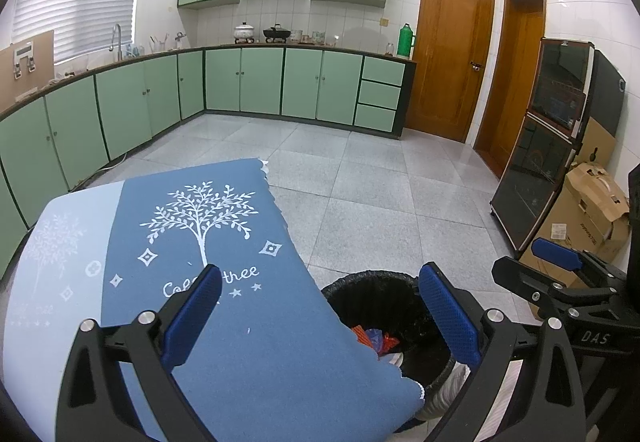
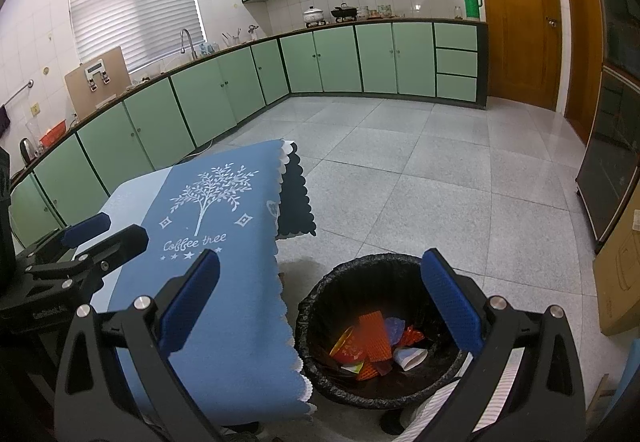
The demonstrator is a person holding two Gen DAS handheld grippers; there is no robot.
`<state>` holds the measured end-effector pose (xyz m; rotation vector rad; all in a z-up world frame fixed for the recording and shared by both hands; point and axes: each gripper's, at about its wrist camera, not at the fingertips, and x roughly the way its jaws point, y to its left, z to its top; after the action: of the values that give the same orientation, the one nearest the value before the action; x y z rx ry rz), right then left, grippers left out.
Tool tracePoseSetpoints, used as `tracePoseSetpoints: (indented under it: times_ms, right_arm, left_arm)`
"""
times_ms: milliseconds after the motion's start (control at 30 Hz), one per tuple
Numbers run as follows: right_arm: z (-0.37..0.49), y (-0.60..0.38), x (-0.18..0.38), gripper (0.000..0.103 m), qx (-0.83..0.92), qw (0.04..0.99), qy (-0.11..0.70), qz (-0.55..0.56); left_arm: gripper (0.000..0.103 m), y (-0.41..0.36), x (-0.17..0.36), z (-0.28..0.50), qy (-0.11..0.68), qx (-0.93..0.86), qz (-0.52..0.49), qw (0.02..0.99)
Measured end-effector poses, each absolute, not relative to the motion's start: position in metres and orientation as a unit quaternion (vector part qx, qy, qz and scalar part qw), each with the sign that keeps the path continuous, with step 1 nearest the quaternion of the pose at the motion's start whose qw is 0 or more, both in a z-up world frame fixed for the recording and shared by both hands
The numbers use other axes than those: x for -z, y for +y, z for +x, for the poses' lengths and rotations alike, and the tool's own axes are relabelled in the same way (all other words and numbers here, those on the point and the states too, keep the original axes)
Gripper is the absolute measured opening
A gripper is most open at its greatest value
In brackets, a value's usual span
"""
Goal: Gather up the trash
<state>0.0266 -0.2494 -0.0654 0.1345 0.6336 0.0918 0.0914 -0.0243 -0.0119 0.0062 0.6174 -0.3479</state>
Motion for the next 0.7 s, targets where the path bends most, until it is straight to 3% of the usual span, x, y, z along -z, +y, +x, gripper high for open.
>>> tracePoseSetpoints:
  times_ms: [700]
  right_arm:
    - [0.0258,-0.2466,0.0677,0.098,-0.047,0.946,0.314,0.067]
  left_arm:
    - [0.097,-0.0246,0.0118,0.0907,0.304,0.17,0.003,0.937]
